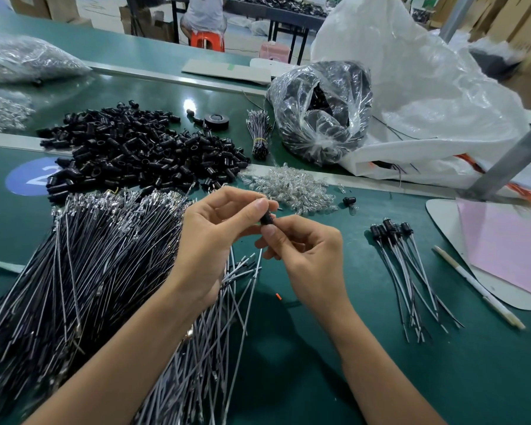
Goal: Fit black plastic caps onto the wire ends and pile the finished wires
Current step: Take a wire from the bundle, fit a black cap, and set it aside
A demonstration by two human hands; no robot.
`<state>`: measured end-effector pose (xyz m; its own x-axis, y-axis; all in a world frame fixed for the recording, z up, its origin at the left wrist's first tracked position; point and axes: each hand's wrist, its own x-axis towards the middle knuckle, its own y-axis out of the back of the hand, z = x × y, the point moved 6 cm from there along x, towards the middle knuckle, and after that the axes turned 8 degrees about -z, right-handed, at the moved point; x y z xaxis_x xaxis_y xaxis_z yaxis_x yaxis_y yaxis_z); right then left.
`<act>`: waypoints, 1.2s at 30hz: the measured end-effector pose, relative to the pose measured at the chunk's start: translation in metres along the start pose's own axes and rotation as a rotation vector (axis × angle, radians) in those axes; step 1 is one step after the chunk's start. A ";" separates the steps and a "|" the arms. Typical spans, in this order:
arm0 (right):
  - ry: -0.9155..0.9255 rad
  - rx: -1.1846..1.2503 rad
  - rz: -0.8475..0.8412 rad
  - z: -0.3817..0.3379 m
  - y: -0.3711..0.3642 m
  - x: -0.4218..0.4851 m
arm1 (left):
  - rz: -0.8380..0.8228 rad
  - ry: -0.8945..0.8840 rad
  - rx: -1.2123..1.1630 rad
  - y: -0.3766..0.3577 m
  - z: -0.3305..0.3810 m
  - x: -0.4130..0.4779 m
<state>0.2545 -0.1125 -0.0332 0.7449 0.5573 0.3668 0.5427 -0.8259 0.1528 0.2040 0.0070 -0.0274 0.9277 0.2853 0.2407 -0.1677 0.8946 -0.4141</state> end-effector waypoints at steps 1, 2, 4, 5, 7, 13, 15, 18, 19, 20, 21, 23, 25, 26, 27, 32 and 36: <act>0.003 0.007 0.006 0.000 0.001 0.000 | -0.006 0.000 0.011 -0.001 -0.001 0.000; 0.005 0.020 0.012 0.000 0.003 0.000 | -0.011 0.001 0.020 -0.001 -0.001 0.000; 0.004 0.032 0.022 0.000 0.005 0.001 | -0.013 0.006 0.038 -0.002 -0.003 0.001; 0.003 0.026 0.025 0.000 0.006 0.001 | -0.011 0.008 0.043 -0.002 -0.003 0.001; 0.000 0.015 0.026 0.001 0.005 0.001 | -0.001 -0.002 0.044 -0.002 -0.002 0.002; 0.001 0.034 0.021 0.002 0.001 0.001 | 0.029 -0.049 0.035 -0.002 0.004 0.000; -0.002 0.026 0.019 0.003 0.001 0.001 | 0.041 -0.058 0.037 -0.001 0.007 0.001; -0.005 0.023 0.009 0.004 -0.001 0.000 | 0.047 -0.078 0.046 -0.001 0.011 0.000; -0.004 0.026 0.004 0.004 -0.002 -0.001 | 0.052 -0.083 0.045 -0.001 0.011 0.000; -0.002 0.024 -0.002 0.005 -0.003 -0.001 | 0.060 -0.087 0.039 -0.001 0.012 -0.001; 0.003 0.014 -0.010 0.004 -0.005 -0.001 | 0.070 -0.089 0.030 -0.001 0.012 -0.001; 0.018 -0.025 -0.019 0.003 -0.008 -0.001 | 0.091 -0.087 0.008 0.001 0.013 0.000; 0.036 -0.075 -0.014 0.002 -0.009 0.000 | 0.109 -0.082 -0.011 0.003 0.013 0.000; 0.042 -0.093 -0.008 0.001 -0.009 -0.001 | 0.115 -0.079 -0.011 0.004 0.013 0.000; 0.048 -0.107 0.000 0.001 -0.008 -0.001 | 0.115 -0.072 -0.004 0.004 0.013 0.001; 0.076 -0.106 0.052 -0.001 0.003 -0.004 | -0.018 0.071 0.074 -0.009 0.001 0.000; 0.072 -0.074 0.076 0.001 0.004 -0.003 | -0.036 0.135 0.139 -0.015 -0.009 -0.004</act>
<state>0.2551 -0.1175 -0.0344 0.7516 0.4875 0.4443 0.4535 -0.8711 0.1886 0.2061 -0.0104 -0.0306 0.9687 0.2119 0.1294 -0.1694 0.9450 -0.2797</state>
